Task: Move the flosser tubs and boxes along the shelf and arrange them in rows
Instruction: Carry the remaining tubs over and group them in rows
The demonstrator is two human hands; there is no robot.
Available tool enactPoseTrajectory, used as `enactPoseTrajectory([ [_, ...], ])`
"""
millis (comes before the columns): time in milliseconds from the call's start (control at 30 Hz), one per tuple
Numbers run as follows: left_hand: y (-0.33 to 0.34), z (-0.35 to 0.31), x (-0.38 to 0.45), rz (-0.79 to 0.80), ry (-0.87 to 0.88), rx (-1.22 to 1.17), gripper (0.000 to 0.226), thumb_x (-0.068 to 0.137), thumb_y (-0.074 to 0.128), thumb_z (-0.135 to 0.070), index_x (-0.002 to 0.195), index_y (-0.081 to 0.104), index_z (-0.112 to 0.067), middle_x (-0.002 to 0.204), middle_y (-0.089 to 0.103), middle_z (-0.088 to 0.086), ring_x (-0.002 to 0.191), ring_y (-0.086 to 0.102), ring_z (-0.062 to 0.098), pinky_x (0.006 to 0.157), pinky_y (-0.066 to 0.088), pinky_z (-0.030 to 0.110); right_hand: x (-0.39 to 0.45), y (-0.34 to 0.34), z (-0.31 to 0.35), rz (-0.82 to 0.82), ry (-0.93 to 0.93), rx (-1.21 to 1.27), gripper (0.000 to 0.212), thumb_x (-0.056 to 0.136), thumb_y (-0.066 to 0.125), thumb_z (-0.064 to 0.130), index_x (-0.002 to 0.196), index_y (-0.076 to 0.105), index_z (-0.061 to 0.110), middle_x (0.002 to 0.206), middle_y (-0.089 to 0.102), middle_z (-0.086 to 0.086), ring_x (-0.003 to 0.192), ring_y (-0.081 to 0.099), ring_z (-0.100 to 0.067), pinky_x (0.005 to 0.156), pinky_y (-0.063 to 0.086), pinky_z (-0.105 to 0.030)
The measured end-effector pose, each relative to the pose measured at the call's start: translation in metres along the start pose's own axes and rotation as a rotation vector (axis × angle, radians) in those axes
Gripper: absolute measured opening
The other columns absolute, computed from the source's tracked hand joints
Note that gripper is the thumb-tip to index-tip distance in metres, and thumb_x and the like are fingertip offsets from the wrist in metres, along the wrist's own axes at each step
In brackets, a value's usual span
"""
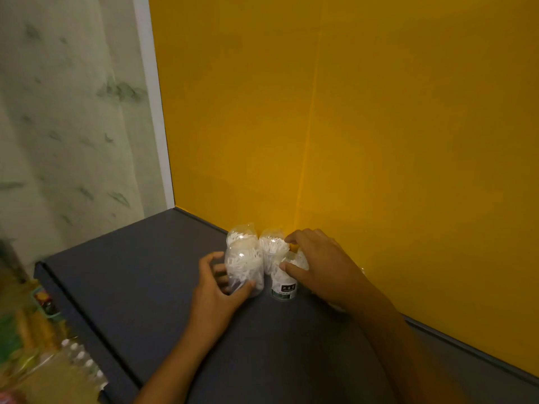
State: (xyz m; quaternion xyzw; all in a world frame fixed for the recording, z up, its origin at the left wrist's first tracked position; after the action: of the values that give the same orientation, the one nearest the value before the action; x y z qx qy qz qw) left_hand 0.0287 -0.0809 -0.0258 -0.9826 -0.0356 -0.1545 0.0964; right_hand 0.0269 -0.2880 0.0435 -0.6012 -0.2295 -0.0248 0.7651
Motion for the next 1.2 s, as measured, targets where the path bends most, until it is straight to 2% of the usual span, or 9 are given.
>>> enactPoseTrajectory([
  [167, -0.004, -0.009, -0.004, 0.009, -0.090, -0.300, 0.061, 0.084, 0.066, -0.001, 0.128, 0.035, -0.029, 0.105, 0.065, -0.005, 0.090, 0.068, 0.002, 0.070, 0.055, 0.019, -0.001, 0.007, 0.002, 0.036, -0.039, -0.050, 0.048, 0.088, 0.056, 0.058, 0.127, 0.049, 0.031, 0.128, 0.054, 0.010, 0.120, 0.042, -0.012, 0.101, 0.031, -0.029],
  [300, -0.008, -0.003, -0.002, 0.002, -0.279, -0.635, 0.044, 0.088, 0.060, -0.011, 0.127, 0.047, -0.026, 0.113, 0.068, 0.009, 0.102, 0.068, 0.025, 0.089, 0.055, 0.041, -0.001, 0.010, 0.004, 0.036, -0.054, -0.080, 0.052, 0.084, 0.060, 0.058, 0.127, 0.049, 0.031, 0.127, 0.054, 0.010, 0.120, 0.043, -0.014, 0.103, 0.030, -0.032],
  [400, -0.009, 0.000, 0.002, 0.017, -0.344, -0.797, 0.066, 0.074, 0.077, -0.022, 0.133, 0.048, -0.016, 0.126, 0.062, 0.012, 0.110, 0.065, 0.027, 0.090, 0.055, 0.040, -0.001, 0.010, 0.005, 0.037, -0.058, -0.094, 0.055, 0.081, 0.064, 0.058, 0.127, 0.048, 0.032, 0.127, 0.053, 0.011, 0.121, 0.043, -0.014, 0.106, 0.027, -0.032],
  [533, -0.006, -0.002, -0.001, 0.079, -0.343, -0.773, 0.061, 0.073, 0.078, -0.026, 0.128, 0.054, -0.016, 0.119, 0.068, 0.010, 0.110, 0.065, 0.026, 0.087, 0.057, 0.036, -0.004, 0.010, 0.004, 0.046, -0.070, -0.120, 0.058, 0.079, 0.067, 0.056, 0.128, 0.046, 0.033, 0.129, 0.051, 0.011, 0.122, 0.041, -0.013, 0.107, 0.024, -0.031],
  [667, -0.007, -0.007, -0.006, 0.103, -0.326, -0.672, 0.076, 0.056, 0.089, -0.035, 0.123, 0.056, -0.019, 0.113, 0.071, 0.005, 0.105, 0.067, 0.021, 0.079, 0.058, 0.028, -0.004, 0.006, 0.004, 0.042, -0.064, -0.108, 0.058, 0.077, 0.071, 0.054, 0.125, 0.048, 0.032, 0.126, 0.051, 0.012, 0.121, 0.041, -0.013, 0.105, 0.023, -0.030],
  [867, -0.012, -0.018, -0.014, -0.064, -0.326, -0.680, 0.063, 0.067, 0.077, -0.026, 0.122, 0.052, -0.010, 0.109, 0.070, 0.012, 0.095, 0.070, 0.022, 0.076, 0.059, 0.032, -0.011, -0.009, 0.008, 0.001, -0.015, 0.066, 0.062, 0.072, 0.076, 0.053, 0.123, 0.051, 0.030, 0.122, 0.053, 0.014, 0.118, 0.045, -0.010, 0.102, 0.026, -0.028],
  [933, -0.018, -0.026, -0.022, -0.047, -0.319, -0.721, 0.068, 0.061, 0.081, -0.032, 0.119, 0.055, -0.008, 0.107, 0.071, 0.013, 0.097, 0.070, 0.024, 0.079, 0.059, 0.033, -0.014, -0.020, 0.012, -0.026, 0.026, 0.149, 0.062, 0.072, 0.078, 0.051, 0.123, 0.052, 0.028, 0.120, 0.052, 0.013, 0.117, 0.048, -0.009, 0.104, 0.030, -0.031],
  [1033, -0.028, -0.038, -0.037, 0.009, -0.286, -0.763, 0.053, 0.073, 0.069, -0.027, 0.121, 0.058, -0.007, 0.112, 0.070, 0.013, 0.105, 0.067, 0.025, 0.081, 0.058, 0.030, -0.022, -0.039, 0.020, -0.071, 0.066, 0.248, 0.062, 0.073, 0.081, 0.045, 0.125, 0.053, 0.027, 0.120, 0.048, 0.014, 0.114, 0.050, -0.006, 0.104, 0.038, -0.033],
  [1200, -0.045, -0.062, -0.060, 0.075, -0.268, -0.860, 0.034, 0.082, 0.056, -0.026, 0.112, 0.062, -0.010, 0.104, 0.073, 0.009, 0.100, 0.069, 0.020, 0.079, 0.058, 0.026, -0.046, -0.072, 0.037, -0.159, 0.101, 0.337, 0.062, 0.073, 0.083, 0.038, 0.126, 0.055, 0.024, 0.121, 0.049, 0.008, 0.104, 0.052, -0.004, 0.082, 0.039, -0.008],
])
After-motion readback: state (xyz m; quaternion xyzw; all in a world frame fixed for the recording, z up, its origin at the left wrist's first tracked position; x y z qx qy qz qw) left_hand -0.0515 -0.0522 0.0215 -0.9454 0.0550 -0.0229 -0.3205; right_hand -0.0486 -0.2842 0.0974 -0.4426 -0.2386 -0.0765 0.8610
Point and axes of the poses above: each hand's wrist, its own x-axis towards the middle knuckle, its own y-axis out of the palm, z = x × y, the point moved 2 cm from there along x, towards the middle knuckle
